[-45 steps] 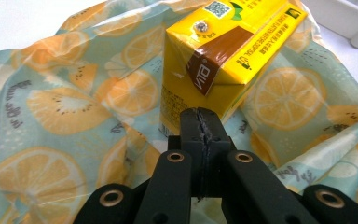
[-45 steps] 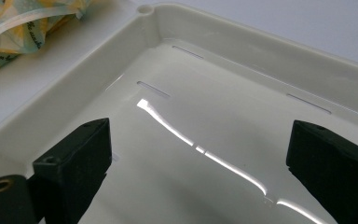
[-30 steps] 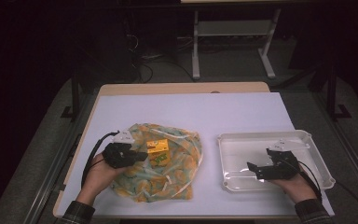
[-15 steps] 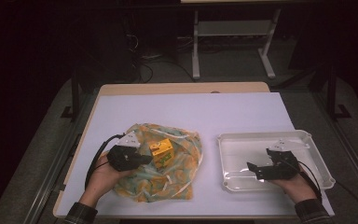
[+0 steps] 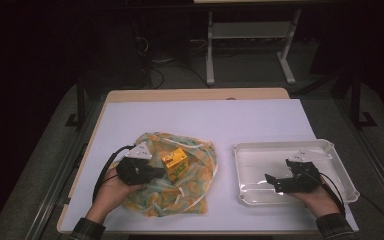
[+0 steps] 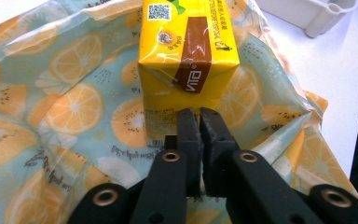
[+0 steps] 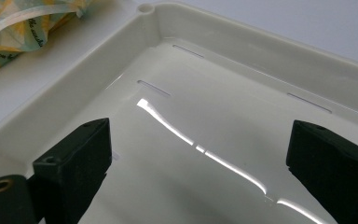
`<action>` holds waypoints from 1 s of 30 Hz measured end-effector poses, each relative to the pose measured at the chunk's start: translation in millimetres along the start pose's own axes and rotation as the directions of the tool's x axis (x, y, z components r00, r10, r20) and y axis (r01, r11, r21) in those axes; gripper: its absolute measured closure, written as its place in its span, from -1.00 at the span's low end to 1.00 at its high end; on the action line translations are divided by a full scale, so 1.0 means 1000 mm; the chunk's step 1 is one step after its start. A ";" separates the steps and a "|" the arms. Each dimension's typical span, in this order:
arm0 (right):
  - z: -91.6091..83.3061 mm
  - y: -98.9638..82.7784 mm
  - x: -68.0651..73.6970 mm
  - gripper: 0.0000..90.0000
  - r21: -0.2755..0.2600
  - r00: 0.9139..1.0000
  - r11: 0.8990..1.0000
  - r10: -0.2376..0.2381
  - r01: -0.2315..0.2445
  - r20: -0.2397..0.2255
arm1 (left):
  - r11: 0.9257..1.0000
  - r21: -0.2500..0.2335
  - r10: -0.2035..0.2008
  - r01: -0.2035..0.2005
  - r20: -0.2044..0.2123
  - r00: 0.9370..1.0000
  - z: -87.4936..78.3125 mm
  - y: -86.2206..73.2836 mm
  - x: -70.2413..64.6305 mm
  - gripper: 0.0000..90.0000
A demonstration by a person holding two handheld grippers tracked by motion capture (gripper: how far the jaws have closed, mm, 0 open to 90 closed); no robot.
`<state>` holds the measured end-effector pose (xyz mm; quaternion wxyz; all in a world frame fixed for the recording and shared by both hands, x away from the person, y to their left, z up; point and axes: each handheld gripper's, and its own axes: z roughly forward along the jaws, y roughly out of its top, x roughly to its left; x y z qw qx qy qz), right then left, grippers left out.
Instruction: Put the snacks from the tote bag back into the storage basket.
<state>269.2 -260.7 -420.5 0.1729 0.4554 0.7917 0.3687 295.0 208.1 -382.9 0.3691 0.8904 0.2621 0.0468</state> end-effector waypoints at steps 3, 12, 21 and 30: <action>0.000 0.000 0.000 -0.86 0.000 1.000 1.000 0.002 -0.002 0.001 | 1.000 -0.001 -0.003 0.003 -0.013 1.000 -0.005 -0.001 0.000 0.73; 0.000 0.000 0.000 -0.86 -0.001 1.000 1.000 0.000 0.000 0.002 | 0.999 -0.035 -0.020 0.018 -0.044 0.999 -0.017 -0.002 0.004 -0.10; 0.000 0.000 0.000 -0.86 0.001 1.000 1.000 0.001 -0.001 0.001 | 1.000 -0.012 -0.009 0.008 -0.042 0.999 -0.015 0.016 0.003 -0.37; 0.000 0.000 0.000 -0.86 0.001 1.000 1.000 0.004 -0.004 0.002 | 1.000 0.022 0.000 0.001 -0.043 0.999 -0.011 0.034 0.001 -0.38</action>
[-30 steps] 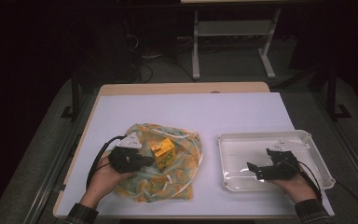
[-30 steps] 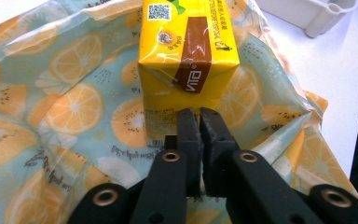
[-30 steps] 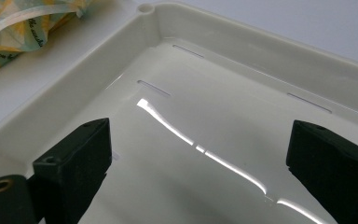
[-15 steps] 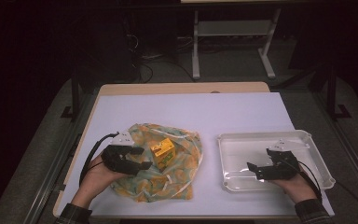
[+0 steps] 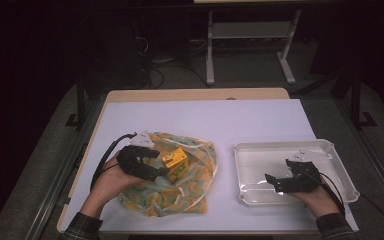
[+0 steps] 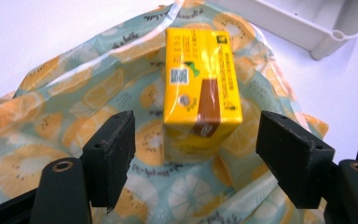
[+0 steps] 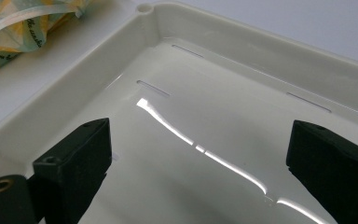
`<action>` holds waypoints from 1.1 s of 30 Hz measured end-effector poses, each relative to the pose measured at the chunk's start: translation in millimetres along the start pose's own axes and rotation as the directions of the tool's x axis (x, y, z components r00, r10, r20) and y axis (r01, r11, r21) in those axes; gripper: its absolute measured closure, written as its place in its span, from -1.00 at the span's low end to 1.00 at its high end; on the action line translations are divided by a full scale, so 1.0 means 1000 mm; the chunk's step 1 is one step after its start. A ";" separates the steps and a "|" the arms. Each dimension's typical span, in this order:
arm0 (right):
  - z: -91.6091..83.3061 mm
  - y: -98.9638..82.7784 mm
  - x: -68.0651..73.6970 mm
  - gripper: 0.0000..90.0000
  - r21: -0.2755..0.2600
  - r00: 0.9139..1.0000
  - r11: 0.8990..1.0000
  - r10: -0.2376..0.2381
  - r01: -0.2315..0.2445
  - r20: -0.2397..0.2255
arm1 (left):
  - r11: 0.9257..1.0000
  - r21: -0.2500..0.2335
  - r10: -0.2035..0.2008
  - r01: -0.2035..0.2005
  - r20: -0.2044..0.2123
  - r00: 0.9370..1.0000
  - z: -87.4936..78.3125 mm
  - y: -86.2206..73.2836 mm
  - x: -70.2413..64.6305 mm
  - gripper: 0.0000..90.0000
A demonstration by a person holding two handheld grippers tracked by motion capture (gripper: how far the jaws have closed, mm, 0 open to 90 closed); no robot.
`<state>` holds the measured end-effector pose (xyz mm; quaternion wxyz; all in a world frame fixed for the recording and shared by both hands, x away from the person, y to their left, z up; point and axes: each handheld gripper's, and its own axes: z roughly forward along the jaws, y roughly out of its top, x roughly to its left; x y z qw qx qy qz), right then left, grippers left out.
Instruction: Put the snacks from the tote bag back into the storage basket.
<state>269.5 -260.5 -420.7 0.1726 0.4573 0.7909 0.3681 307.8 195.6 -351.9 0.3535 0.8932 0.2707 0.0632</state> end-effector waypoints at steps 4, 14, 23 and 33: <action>0.000 0.000 0.000 -0.86 0.000 1.000 1.000 0.002 -0.002 0.000 | 1.000 0.019 0.016 -0.016 0.005 1.000 0.003 0.008 -0.001 -0.38; 0.000 0.000 0.000 -0.86 0.000 1.000 1.000 0.002 -0.002 0.000 | 0.999 0.040 0.022 -0.022 0.008 1.000 0.008 0.021 -0.001 -0.38; 0.000 0.000 0.000 -0.86 0.001 1.000 1.000 0.005 -0.005 0.001 | 0.993 0.112 0.040 -0.039 -0.007 0.999 0.024 0.036 -0.005 -0.35; 0.000 0.000 -0.001 -0.86 0.000 1.000 1.000 0.007 -0.007 -0.001 | 0.980 0.197 0.043 -0.037 -0.027 0.999 0.042 0.046 -0.007 -0.23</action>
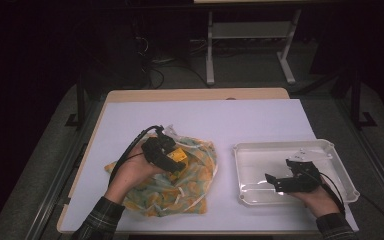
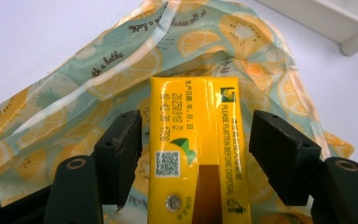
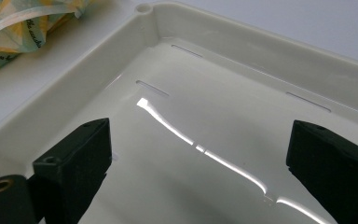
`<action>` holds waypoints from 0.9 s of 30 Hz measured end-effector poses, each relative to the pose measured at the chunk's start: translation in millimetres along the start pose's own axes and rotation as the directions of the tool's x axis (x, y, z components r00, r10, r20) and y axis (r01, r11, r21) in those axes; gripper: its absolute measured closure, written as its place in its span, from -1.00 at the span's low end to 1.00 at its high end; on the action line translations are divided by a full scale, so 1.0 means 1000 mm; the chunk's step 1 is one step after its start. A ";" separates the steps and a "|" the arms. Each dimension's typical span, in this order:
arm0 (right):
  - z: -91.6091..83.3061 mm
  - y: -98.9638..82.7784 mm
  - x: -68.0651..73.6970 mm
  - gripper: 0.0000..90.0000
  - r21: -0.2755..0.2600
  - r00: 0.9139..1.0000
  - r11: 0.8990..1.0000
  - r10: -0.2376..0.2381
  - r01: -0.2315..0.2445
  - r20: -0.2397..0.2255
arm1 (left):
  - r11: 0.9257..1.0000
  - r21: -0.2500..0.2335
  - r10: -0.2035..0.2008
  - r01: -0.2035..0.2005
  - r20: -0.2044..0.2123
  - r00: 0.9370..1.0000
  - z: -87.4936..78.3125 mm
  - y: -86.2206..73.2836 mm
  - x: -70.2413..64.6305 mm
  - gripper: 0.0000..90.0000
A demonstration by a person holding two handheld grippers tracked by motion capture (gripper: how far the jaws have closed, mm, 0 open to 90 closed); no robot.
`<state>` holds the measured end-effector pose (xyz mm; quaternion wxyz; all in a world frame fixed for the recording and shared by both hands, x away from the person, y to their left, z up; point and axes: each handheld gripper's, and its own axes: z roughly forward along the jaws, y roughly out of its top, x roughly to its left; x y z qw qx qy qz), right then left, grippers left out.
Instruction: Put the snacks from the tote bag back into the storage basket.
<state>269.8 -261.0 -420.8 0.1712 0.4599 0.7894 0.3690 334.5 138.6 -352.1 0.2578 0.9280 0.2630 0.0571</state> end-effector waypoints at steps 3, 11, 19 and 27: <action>0.000 0.000 0.000 -0.86 0.000 1.000 1.000 0.001 -0.001 0.000 | 1.000 0.020 0.009 -0.009 -0.015 1.000 0.003 0.001 -0.002 -0.14; 0.000 0.000 0.000 -0.86 0.000 1.000 1.000 -0.002 0.002 0.000 | 0.999 0.039 0.017 -0.015 -0.041 0.999 0.006 0.000 -0.002 0.11; 0.000 0.000 0.000 -0.86 0.000 1.000 1.000 -0.001 0.001 -0.001 | 0.999 0.037 0.010 -0.009 -0.041 0.999 0.005 -0.001 -0.002 0.13; 0.000 0.000 0.000 -0.86 -0.001 1.000 1.000 -0.002 0.002 -0.003 | 0.999 0.036 0.003 -0.002 -0.042 0.999 0.004 -0.002 -0.002 0.14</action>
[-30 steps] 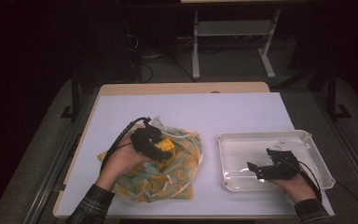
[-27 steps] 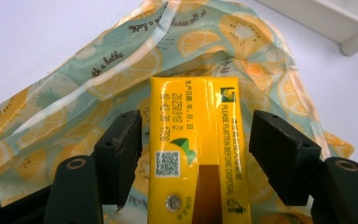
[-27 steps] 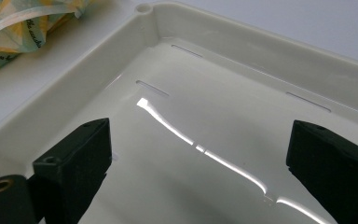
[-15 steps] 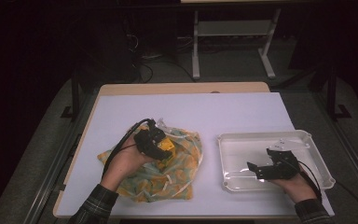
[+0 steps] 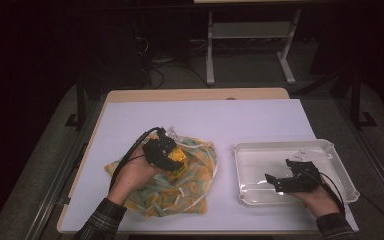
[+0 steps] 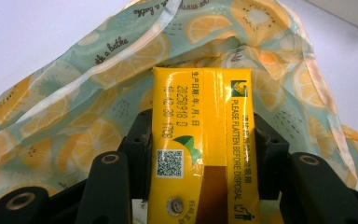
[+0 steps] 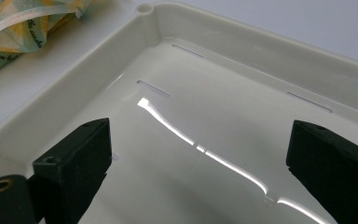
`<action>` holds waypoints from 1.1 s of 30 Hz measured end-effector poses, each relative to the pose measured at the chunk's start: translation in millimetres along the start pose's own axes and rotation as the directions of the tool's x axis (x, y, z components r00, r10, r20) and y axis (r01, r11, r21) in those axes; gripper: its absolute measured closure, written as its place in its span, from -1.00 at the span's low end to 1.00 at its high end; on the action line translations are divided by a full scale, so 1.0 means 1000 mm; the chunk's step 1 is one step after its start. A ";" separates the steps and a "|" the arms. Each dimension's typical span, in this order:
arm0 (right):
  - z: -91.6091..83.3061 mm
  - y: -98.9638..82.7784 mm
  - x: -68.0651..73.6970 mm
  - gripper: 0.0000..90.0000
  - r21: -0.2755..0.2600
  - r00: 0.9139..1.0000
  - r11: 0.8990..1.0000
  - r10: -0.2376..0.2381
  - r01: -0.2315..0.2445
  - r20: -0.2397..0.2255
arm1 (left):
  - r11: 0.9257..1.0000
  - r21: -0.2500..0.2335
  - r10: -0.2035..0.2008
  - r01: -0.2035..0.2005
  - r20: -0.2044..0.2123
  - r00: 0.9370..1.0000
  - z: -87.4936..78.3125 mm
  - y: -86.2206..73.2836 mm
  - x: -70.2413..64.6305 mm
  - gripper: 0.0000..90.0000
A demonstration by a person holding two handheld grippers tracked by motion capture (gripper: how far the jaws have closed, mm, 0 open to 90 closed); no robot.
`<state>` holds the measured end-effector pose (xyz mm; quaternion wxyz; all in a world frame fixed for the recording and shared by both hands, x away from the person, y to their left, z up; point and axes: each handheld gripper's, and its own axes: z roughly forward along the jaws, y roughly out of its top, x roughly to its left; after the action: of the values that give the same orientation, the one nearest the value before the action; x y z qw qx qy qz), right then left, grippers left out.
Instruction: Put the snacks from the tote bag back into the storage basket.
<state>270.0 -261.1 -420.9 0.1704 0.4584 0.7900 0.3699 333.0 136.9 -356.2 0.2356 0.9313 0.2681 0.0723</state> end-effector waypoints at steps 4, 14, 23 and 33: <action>-0.001 0.000 0.000 -0.86 -0.003 1.000 1.000 0.007 -0.007 -0.003 | 1.000 -0.004 -0.006 0.006 0.005 1.000 -0.002 0.000 0.001 0.15; 0.000 0.000 0.001 -0.86 0.000 1.000 1.000 -0.012 0.012 -0.004 | 0.999 -0.031 -0.022 0.022 0.008 1.000 -0.016 0.002 0.005 0.15; 0.001 0.000 0.003 -0.86 0.008 0.999 0.999 -0.036 0.037 -0.008 | 0.997 -0.069 -0.032 0.033 0.012 0.999 -0.029 0.012 0.008 0.15; 0.001 0.000 0.004 -0.86 0.002 0.999 0.999 -0.036 0.036 -0.011 | 0.995 -0.093 -0.025 0.025 0.006 1.000 -0.043 0.029 0.008 0.15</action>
<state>268.6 -257.8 -420.8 0.1720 0.4422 0.7993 0.3687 341.8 136.5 -304.0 0.2803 0.9161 0.2756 0.0794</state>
